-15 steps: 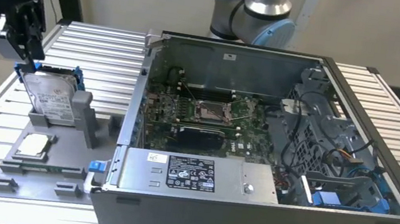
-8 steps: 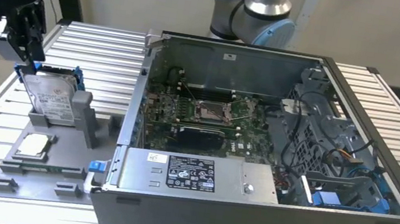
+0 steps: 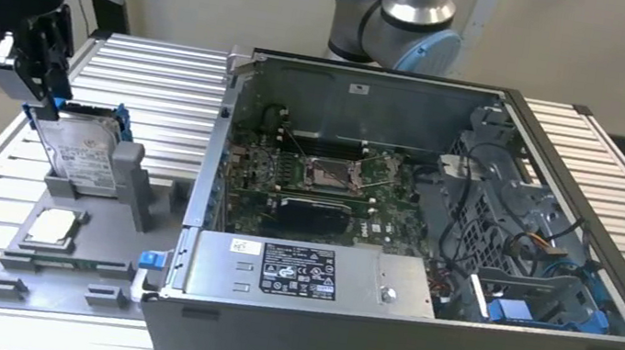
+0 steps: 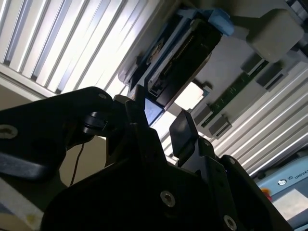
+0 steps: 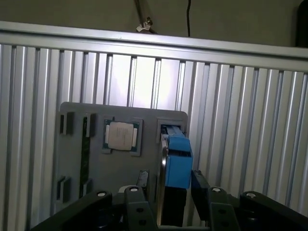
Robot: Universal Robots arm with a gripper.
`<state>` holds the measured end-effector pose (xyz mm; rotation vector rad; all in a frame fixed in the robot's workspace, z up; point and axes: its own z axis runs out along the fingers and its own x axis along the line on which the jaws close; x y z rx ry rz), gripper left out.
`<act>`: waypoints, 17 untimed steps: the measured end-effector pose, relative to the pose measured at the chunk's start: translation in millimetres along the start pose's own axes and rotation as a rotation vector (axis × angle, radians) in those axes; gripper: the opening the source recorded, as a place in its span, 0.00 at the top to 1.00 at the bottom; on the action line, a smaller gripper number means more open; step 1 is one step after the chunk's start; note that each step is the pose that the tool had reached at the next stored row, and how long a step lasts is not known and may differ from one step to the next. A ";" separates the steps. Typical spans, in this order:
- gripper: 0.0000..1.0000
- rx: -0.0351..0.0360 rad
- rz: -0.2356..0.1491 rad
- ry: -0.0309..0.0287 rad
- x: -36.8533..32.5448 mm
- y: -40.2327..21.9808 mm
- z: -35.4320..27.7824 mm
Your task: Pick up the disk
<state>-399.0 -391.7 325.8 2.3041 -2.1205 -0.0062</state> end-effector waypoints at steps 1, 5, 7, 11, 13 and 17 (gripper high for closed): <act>1.00 0.0005 0.000 -0.0046 -0.1 0.0 0.0; 1.00 0.0025 -0.002 -0.0264 0.0 -0.1 0.1; 1.00 0.0023 -0.002 -0.0286 -0.2 0.0 0.1; 1.00 0.0022 -0.002 -0.0287 -0.1 0.2 0.1; 1.00 0.0022 -0.002 -0.0287 -0.1 0.2 0.1; 0.00 0.0022 -0.002 -0.0287 -0.1 0.2 0.1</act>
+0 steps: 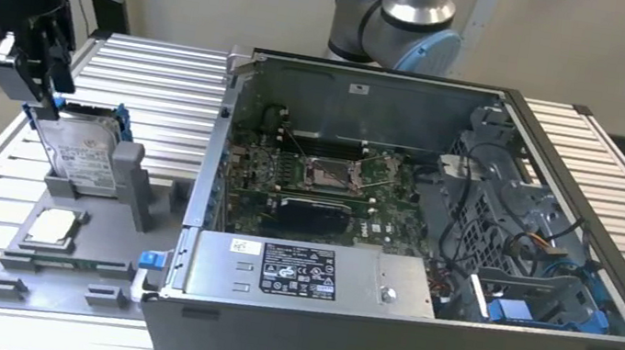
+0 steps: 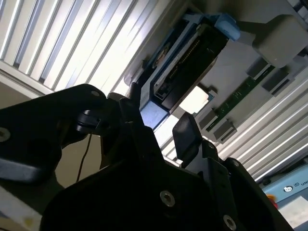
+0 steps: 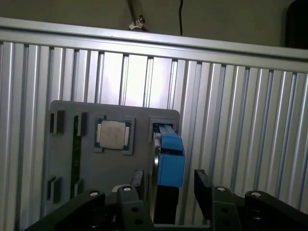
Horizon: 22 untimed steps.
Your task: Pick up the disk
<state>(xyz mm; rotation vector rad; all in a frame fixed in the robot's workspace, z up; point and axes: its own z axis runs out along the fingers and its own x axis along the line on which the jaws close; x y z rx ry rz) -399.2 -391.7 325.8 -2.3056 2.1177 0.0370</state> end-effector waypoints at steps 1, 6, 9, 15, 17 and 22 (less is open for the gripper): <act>0.00 0.0000 0.000 0.0000 0.0 0.0 0.0; 0.00 0.0001 0.000 0.0000 0.1 0.1 2.0; 0.00 0.0001 0.000 0.0000 0.2 0.1 5.3; 0.00 0.0000 0.000 0.0000 0.2 2.3 14.4; 0.00 0.0000 0.000 0.0000 0.2 2.7 18.0; 0.00 0.0001 -0.001 0.0000 0.4 2.8 25.7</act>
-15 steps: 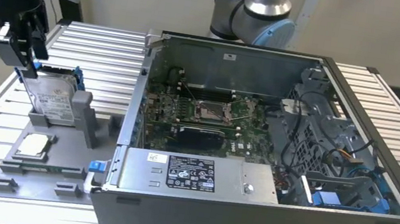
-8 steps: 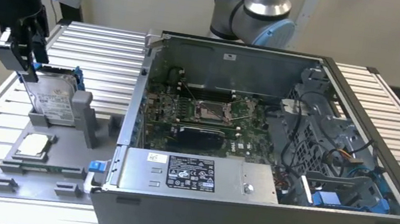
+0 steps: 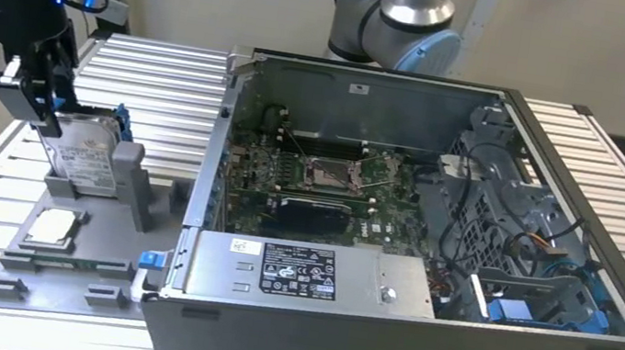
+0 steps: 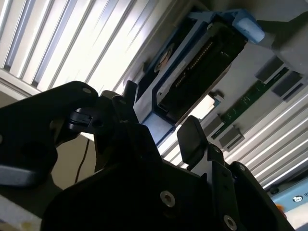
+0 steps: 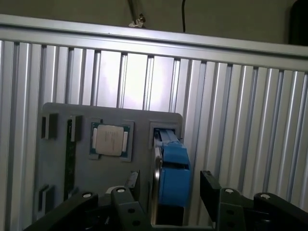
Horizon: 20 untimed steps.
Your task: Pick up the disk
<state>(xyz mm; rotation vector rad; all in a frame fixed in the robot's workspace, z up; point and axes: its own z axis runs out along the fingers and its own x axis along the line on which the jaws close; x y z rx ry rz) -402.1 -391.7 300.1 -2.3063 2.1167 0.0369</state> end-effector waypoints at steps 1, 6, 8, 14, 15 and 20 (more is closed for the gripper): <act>0.00 -0.0001 0.000 0.0000 0.0 0.0 1.2; 0.00 0.0002 -0.001 0.0002 0.1 0.3 4.5; 0.00 0.0007 -0.002 0.0000 0.1 0.4 5.6; 0.00 0.0007 -0.002 0.0001 0.2 0.5 10.9; 0.00 0.0006 -0.002 0.0002 0.2 0.5 10.9; 0.00 0.0007 -0.002 0.0001 0.2 0.5 11.0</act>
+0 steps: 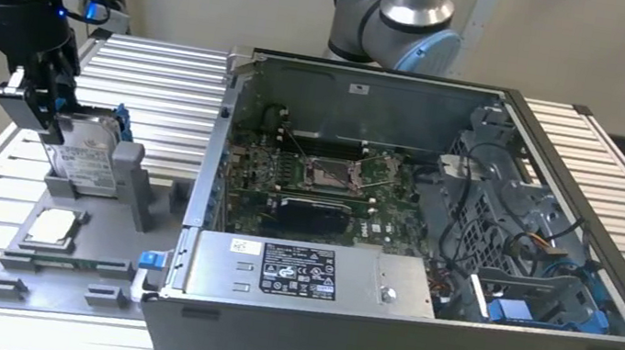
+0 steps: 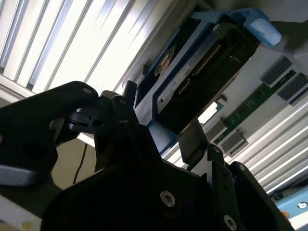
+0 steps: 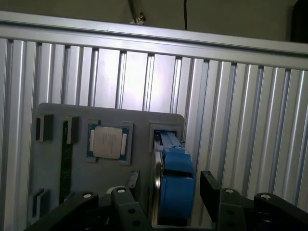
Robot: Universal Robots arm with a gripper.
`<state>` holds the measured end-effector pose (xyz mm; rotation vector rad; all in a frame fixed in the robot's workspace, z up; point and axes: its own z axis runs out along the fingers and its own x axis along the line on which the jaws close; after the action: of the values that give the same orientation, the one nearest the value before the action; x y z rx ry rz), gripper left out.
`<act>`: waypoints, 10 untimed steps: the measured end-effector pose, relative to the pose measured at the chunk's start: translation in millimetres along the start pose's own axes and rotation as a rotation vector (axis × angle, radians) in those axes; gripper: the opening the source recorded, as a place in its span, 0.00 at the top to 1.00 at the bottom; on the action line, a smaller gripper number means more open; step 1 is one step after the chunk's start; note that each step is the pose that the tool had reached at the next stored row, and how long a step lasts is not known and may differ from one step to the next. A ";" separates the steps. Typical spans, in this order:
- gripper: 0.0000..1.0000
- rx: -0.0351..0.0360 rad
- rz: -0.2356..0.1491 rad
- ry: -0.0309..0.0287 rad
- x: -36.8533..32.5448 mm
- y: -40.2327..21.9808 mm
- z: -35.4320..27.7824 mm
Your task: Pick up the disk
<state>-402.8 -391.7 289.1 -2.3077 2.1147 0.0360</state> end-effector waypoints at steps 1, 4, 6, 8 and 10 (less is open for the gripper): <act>0.00 0.0000 0.000 0.0000 0.0 0.0 0.0; 1.00 0.0000 0.000 0.0000 0.0 0.0 0.0; 1.00 0.0000 0.000 0.0000 0.0 0.0 0.1; 1.00 0.0000 0.000 0.0000 0.0 0.0 0.1; 1.00 0.0000 0.000 0.0000 0.0 0.0 0.1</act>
<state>-402.8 -391.7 289.0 -2.3077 2.1146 0.0361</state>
